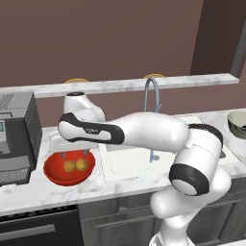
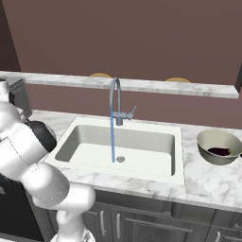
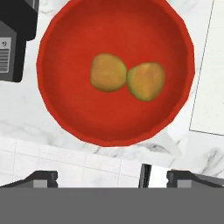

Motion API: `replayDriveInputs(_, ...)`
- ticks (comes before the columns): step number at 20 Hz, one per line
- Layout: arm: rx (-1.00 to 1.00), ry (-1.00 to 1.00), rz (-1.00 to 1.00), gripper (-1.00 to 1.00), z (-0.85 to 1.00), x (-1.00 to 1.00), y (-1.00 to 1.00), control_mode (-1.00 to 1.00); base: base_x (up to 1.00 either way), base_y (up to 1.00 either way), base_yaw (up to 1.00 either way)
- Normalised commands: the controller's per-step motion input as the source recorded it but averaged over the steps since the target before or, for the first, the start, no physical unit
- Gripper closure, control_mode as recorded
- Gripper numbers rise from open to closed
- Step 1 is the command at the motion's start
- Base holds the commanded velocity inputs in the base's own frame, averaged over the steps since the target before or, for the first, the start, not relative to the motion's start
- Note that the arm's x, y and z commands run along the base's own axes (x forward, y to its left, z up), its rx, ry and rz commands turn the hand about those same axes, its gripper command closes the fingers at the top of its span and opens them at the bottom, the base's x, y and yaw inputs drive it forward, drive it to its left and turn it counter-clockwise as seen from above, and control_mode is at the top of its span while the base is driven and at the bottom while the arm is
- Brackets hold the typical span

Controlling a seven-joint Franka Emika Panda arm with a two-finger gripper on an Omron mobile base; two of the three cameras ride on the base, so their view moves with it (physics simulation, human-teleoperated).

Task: Pick the apples from the sink and place them in one bowl. Place the eggplant in the other bowl. Then turn off the sink faucet.

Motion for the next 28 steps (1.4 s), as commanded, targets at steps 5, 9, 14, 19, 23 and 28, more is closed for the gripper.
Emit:
replayDriveInputs(5,0.04,-0.1,0.0,-1.0,0.42,-0.35,-0.45,-1.0,0.0,0.0,0.0)
replayDriveInputs(9,0.08,-0.12,0.0,-1.0,0.36,-0.28,-0.62,-1.0,0.0,0.0,0.0)
replayDriveInputs(14,0.1,-0.09,0.0,-1.0,0.25,-0.18,-0.72,-1.0,0.0,0.0,0.0)
replayDriveInputs(19,0.12,-0.08,0.0,-1.0,0.18,-0.17,-0.77,-1.0,0.0,0.0,0.0)
replayDriveInputs(23,0.13,-0.07,0.0,-1.0,0.16,-0.16,-0.83,-1.0,0.0,0.0,0.0)
replayDriveInputs(28,0.12,-0.06,0.0,-1.0,0.14,-0.14,-0.77,-1.0,0.0,0.0,0.0)
